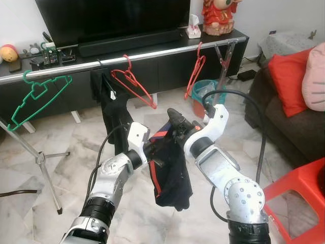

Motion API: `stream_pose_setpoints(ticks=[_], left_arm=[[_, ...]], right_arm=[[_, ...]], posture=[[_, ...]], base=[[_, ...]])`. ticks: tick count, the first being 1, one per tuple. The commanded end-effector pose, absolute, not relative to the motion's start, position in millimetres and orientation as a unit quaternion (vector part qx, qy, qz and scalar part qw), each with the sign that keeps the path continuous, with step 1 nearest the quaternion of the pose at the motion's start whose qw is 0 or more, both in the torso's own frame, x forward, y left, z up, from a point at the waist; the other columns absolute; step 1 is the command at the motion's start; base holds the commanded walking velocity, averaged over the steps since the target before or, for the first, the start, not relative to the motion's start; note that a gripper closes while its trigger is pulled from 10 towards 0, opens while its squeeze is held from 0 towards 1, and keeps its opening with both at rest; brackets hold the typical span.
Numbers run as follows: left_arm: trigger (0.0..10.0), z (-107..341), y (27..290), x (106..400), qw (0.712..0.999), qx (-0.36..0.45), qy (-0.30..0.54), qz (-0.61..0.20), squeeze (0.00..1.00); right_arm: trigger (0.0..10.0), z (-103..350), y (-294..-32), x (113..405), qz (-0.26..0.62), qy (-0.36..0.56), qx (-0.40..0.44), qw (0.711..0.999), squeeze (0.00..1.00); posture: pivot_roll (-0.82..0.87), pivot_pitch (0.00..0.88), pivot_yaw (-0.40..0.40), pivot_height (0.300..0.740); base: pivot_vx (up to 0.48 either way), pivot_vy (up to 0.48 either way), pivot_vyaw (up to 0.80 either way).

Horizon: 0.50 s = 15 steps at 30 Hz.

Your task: Hang hanger

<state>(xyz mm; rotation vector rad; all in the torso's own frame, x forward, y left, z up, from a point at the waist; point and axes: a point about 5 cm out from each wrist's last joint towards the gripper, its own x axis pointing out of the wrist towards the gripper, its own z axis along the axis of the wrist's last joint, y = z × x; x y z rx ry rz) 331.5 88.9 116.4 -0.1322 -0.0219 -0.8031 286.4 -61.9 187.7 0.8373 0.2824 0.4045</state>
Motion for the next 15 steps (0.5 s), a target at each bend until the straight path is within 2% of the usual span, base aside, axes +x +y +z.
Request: stream_pose_setpoints(ticks=[1, 7, 11, 13, 14, 15], left_arm=[[0.0, 117.2, 91.1, 333.7, 0.919, -0.056, -0.007, -0.390, 0.00], [0.0, 117.3, 90.7, 333.3, 0.918, -0.059, -0.006, -0.393, 0.00], [0.0, 117.4, 90.3, 333.0, 0.917, -0.062, -0.006, -0.394, 0.00], [0.0, 117.3, 90.1, 332.8, 0.917, -0.061, -0.006, -0.395, 0.00], [0.0, 117.2, 89.9, 332.8, 0.917, -0.061, -0.006, -0.394, 0.00], [0.0, 117.1, 89.9, 332.8, 0.917, -0.061, -0.006, -0.394, 0.00]], right_arm=[[0.0, 184.6, -35.5, 268.8, 0.217, 0.149, 0.457, 0.849, 0.00], [0.0, 184.3, -35.4, 268.6, 0.216, 0.149, 0.456, 0.850, 0.00], [0.0, 184.6, -37.4, 269.3, 0.217, 0.143, 0.435, 0.862, 0.00], [10.0, 184.3, -38.2, 269.6, 0.215, 0.142, 0.427, 0.867, 0.00], [10.0, 183.9, -39.0, 269.9, 0.216, 0.140, 0.421, 0.870, 0.00], [10.0, 183.8, -39.2, 270.0, 0.216, 0.140, 0.420, 0.870, 1.00]], posture=[[-0.03, 0.057, 0.061, 0.740], [-0.03, 0.057, 0.062, 0.740], [-0.03, 0.057, 0.063, 0.740], [-0.03, 0.057, 0.062, 0.740], [-0.03, 0.057, 0.062, 0.740], [-0.03, 0.057, 0.062, 0.740]], base=[[0.000, 0.000, 0.00], [0.000, 0.000, 0.00], [0.000, 0.000, 0.00], [0.000, 0.000, 0.00], [0.000, 0.000, 0.00], [0.000, 0.000, 0.00]])
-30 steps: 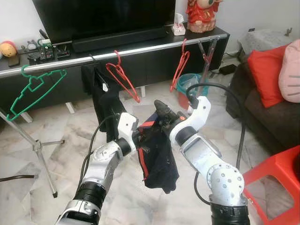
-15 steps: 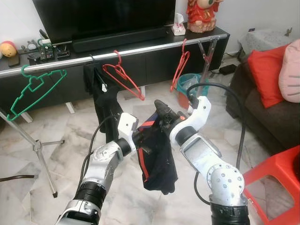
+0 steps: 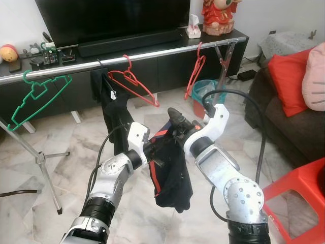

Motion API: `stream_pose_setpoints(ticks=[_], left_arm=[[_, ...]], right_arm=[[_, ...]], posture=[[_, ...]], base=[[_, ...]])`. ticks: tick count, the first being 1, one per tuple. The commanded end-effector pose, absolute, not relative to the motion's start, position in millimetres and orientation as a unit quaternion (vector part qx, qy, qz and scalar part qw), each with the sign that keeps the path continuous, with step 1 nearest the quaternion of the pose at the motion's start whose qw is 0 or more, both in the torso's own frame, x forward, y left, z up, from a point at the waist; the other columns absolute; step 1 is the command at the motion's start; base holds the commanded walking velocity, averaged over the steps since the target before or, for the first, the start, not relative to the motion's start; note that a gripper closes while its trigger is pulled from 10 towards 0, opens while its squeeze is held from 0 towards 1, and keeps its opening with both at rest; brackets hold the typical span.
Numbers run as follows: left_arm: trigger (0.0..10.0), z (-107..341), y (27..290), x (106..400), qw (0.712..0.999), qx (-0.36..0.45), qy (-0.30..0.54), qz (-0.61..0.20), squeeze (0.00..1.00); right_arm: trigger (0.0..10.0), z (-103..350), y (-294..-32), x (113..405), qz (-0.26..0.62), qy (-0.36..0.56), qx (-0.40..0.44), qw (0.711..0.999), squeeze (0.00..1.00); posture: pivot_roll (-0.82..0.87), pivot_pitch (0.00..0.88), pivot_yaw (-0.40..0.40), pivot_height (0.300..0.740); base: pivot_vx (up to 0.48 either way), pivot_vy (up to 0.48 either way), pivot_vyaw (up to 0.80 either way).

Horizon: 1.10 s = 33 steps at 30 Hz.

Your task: Hang hanger

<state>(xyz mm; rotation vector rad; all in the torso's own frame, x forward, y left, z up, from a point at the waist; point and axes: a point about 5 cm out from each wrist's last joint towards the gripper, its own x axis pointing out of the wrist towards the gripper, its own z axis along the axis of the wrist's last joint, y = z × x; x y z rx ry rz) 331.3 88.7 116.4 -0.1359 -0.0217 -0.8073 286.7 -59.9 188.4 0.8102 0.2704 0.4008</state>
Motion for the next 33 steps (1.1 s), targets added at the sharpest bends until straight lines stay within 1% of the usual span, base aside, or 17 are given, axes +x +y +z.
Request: stream_pose_setpoints(ticks=[1, 7, 10, 15, 16, 17, 23, 28, 29, 31, 33], left_arm=[[0.0, 117.1, 89.8, 332.7, 0.917, -0.061, -0.006, -0.394, 0.00], [0.0, 116.7, 90.2, 333.1, 0.918, -0.060, -0.004, -0.393, 0.00], [0.0, 115.8, 92.7, 334.2, 0.920, -0.055, 0.000, -0.387, 0.00], [0.0, 115.2, 95.0, 334.9, 0.923, -0.050, 0.002, -0.383, 0.00], [0.0, 115.2, 95.0, 334.9, 0.923, -0.050, 0.002, -0.383, 0.00], [0.0, 115.0, 95.7, 335.3, 0.923, -0.048, 0.004, -0.381, 0.00], [0.0, 114.5, 96.9, 336.0, 0.924, -0.045, 0.006, -0.380, 0.00], [0.0, 113.5, 97.7, 336.0, 0.923, -0.039, 0.010, -0.382, 0.00], [0.0, 113.5, 97.7, 336.0, 0.923, -0.039, 0.010, -0.382, 0.00], [0.0, 112.0, 98.6, 335.8, 0.922, -0.032, 0.015, -0.385, 0.00], [0.0, 111.1, 98.8, 335.6, 0.921, -0.028, 0.018, -0.387, 0.00]], right_arm=[[10.0, 183.6, -39.7, 270.0, 0.216, 0.139, 0.420, 0.870, 1.00], [10.0, 181.7, -42.7, 270.7, 0.210, 0.138, 0.400, 0.881, 1.00], [10.0, 178.6, -48.3, 271.2, 0.209, 0.136, 0.355, 0.901, 1.00], [10.0, 175.0, -58.4, 268.7, 0.220, 0.136, 0.284, 0.923, 1.00], [10.0, 175.0, -58.4, 268.7, 0.220, 0.136, 0.284, 0.923, 1.00], [10.0, 171.7, -61.4, 265.0, 0.232, 0.140, 0.258, 0.927, 1.00], [10.0, 163.5, -71.1, 254.7, 0.251, 0.149, 0.220, 0.931, 1.00], [10.0, 155.9, -87.0, 251.8, 0.234, 0.154, 0.202, 0.938, 1.00], [10.0, 155.9, -87.0, 251.8, 0.234, 0.154, 0.202, 0.938, 1.00], [10.0, 147.8, -101.4, 249.7, 0.217, 0.160, 0.193, 0.943, 1.00], [10.0, 140.3, -110.5, 244.5, 0.215, 0.171, 0.186, 0.943, 1.00]], posture=[[-0.03, 0.056, 0.062, 0.740], [-0.03, 0.057, 0.063, 0.740], [-0.03, 0.058, 0.063, 0.740], [-0.04, 0.058, 0.063, 0.740], [-0.04, 0.058, 0.063, 0.740], [-0.04, 0.058, 0.063, 0.740], [-0.04, 0.057, 0.064, 0.740], [-0.04, 0.051, 0.068, 0.740], [-0.04, 0.051, 0.068, 0.740], [-0.04, 0.043, 0.073, 0.740], [-0.04, 0.040, 0.074, 0.740]], base=[[0.000, 0.000, 0.00], [0.000, 0.000, 0.00], [0.000, 0.000, 0.00], [0.000, 0.000, 0.00], [0.000, 0.000, 0.00], [0.000, 0.000, 0.00], [0.000, 0.000, 0.00], [0.000, 0.000, 0.00], [0.000, 0.000, 0.00], [0.000, 0.000, 0.00], [0.000, 0.000, 0.00]])
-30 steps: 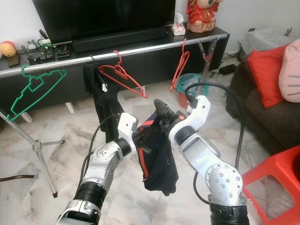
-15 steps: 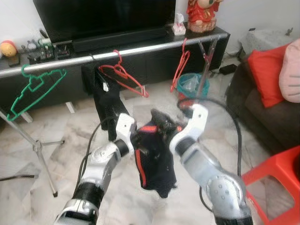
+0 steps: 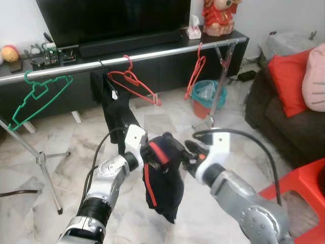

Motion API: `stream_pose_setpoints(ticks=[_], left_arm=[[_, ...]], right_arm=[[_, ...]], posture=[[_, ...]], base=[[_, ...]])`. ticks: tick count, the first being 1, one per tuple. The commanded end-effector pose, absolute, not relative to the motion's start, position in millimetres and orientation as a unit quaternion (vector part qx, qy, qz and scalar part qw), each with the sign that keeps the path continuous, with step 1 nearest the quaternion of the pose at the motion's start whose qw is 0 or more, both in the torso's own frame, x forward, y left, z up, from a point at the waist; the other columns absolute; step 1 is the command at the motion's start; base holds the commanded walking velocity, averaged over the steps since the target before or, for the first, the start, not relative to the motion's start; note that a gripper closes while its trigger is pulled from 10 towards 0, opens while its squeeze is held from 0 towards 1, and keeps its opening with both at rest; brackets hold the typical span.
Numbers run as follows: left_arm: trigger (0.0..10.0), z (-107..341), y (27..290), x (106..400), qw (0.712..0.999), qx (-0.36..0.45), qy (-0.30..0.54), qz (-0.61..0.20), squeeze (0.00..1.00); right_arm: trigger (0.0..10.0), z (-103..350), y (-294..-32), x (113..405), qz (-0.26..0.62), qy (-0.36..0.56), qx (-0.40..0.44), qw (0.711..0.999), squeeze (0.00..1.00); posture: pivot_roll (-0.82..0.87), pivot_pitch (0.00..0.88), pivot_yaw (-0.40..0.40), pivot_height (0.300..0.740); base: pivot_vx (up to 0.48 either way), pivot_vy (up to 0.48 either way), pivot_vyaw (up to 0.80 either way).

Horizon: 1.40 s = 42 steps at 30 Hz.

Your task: Hang hanger

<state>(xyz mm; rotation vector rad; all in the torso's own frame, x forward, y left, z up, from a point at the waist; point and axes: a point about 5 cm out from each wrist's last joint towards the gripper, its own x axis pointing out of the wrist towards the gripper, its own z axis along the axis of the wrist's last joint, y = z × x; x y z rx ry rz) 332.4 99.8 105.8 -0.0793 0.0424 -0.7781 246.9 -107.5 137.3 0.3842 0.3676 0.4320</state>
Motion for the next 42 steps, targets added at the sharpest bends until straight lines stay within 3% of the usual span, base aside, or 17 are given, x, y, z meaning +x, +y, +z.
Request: stream_pose_setpoints(ticks=[1, 7, 8, 9, 10, 14, 18, 24, 42], left_arm=[[0.0, 111.1, 98.8, 335.6, 0.921, -0.028, 0.018, -0.387, 0.00], [0.0, 108.3, 98.1, 335.3, 0.922, -0.021, 0.024, -0.386, 0.00], [2.3, 107.3, 98.2, 335.4, 0.923, -0.017, 0.027, -0.384, 0.00], [2.3, 107.3, 98.2, 335.4, 0.923, -0.017, 0.027, -0.384, 0.00], [10.0, 90.6, 103.0, 333.8, 0.927, 0.028, 0.067, -0.368, 0.00], [10.0, 55.8, 127.4, 328.2, 0.940, 0.076, 0.154, -0.296, 0.00], [10.0, 34.0, 149.5, 317.7, 0.943, 0.085, 0.207, -0.245, 0.00], [10.0, 16.7, 162.4, 305.1, 0.942, 0.085, 0.239, -0.220, 0.00], [10.0, -32.4, 186.8, 258.9, 0.926, 0.061, 0.347, -0.137, 0.00]], right_arm=[[10.0, 140.3, -110.5, 244.5, 0.215, 0.171, 0.186, 0.943, 1.00], [10.0, 119.6, -128.9, 230.9, 0.218, 0.193, 0.166, 0.942, 1.00], [10.0, 114.9, -133.6, 230.0, 0.209, 0.198, 0.162, 0.944, 0.96], [10.0, 114.9, -133.6, 230.0, 0.209, 0.198, 0.162, 0.944, 0.96], [10.0, 89.9, -156.4, 235.0, 0.129, 0.212, 0.154, 0.956, 0.00], [10.0, 38.8, -188.3, 232.9, 0.013, 0.257, 0.127, 0.958, 0.00], [10.0, -4.2, -194.1, 220.8, -0.014, 0.315, 0.115, 0.942, 0.00], [10.0, -37.0, -193.8, 207.8, -0.039, 0.351, 0.118, 0.928, 0.00], [10.0, -79.7, -200.4, 182.0, -0.135, 0.404, 0.137, 0.894, 0.00]], posture=[[-0.04, 0.040, 0.074, 0.740], [-0.04, 0.034, 0.076, 0.740], [-0.04, 0.031, 0.077, 0.740], [-0.04, 0.031, 0.077, 0.740], [-0.04, 0.028, 0.080, 0.740], [-0.05, 0.029, 0.084, 0.740], [-0.04, 0.031, 0.084, 0.740], [-0.03, 0.035, 0.079, 0.740], [-0.03, 0.006, 0.070, 0.740]], base=[[0.000, 0.000, 0.00], [0.000, 0.000, 0.00], [0.000, 0.000, 0.00], [0.000, 0.000, 0.00], [0.000, 0.000, 0.00], [0.000, 0.000, 0.00], [0.000, 0.000, 0.00], [0.000, 0.000, 0.00], [0.000, 0.000, 0.00]])
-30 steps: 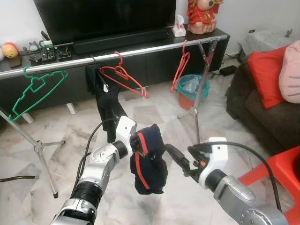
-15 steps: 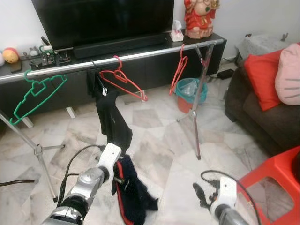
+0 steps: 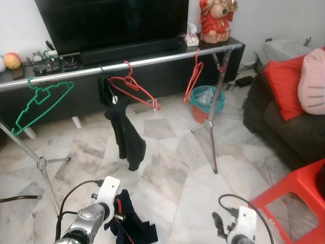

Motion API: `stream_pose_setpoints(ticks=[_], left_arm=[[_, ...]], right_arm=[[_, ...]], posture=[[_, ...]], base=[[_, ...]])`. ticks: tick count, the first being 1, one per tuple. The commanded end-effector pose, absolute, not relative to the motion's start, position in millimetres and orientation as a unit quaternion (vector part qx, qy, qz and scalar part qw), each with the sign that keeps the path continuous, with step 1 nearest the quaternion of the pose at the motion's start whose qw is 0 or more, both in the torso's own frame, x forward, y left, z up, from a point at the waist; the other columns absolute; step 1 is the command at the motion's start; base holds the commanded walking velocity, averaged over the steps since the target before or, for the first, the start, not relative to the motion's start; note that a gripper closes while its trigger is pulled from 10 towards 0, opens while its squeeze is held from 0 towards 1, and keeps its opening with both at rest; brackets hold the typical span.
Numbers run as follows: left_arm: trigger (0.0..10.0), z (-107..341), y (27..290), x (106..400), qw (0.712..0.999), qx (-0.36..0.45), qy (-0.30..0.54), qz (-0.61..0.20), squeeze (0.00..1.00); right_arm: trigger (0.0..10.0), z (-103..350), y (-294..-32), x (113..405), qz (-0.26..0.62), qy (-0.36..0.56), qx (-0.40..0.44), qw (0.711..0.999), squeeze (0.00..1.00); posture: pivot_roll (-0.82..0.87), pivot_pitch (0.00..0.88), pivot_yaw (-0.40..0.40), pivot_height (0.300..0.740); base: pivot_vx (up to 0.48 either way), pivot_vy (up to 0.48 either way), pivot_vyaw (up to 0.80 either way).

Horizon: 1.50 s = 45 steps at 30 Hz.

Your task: Hang hanger

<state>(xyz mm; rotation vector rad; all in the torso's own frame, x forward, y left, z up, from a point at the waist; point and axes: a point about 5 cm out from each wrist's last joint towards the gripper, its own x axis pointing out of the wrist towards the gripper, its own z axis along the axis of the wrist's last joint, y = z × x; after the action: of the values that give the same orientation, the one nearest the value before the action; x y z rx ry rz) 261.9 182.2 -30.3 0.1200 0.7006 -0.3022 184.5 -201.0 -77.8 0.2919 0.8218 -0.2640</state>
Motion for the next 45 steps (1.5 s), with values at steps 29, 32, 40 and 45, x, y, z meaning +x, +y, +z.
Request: stream_pose_setpoints(ticks=[29, 32, 40, 45], left_arm=[[10.0, 20.0, 362.8, 220.3, 0.866, 0.310, 0.276, 0.279, 0.00], [10.0, 6.5, 362.7, 205.2, 0.851, 0.317, 0.319, 0.270, 0.00], [10.0, -34.8, 313.7, 199.1, 0.874, 0.221, 0.409, 0.142, 0.00], [10.0, -49.9, 286.9, 197.7, 0.872, 0.187, 0.443, 0.089, 0.00]], right_arm=[[10.0, -92.0, -187.7, 161.7, -0.108, 0.441, 0.120, 0.883, 0.00], [10.0, -92.1, -191.4, 160.2, -0.115, 0.439, 0.126, 0.882, 0.00], [10.0, -94.2, -206.7, 150.5, -0.149, 0.450, 0.120, 0.872, 0.00], [10.0, -94.5, -214.1, 146.2, -0.162, 0.452, 0.126, 0.868, 0.00]], posture=[[0.00, 0.000, 0.075, 0.740], [0.01, 0.000, 0.072, 0.740], [-0.01, 0.000, 0.076, 0.740], [-0.02, 0.000, 0.071, 0.740]], base=[[0.000, 0.000, 0.00], [0.000, 0.000, 0.00], [0.000, 0.000, 0.00], [0.000, 0.000, 0.00]])
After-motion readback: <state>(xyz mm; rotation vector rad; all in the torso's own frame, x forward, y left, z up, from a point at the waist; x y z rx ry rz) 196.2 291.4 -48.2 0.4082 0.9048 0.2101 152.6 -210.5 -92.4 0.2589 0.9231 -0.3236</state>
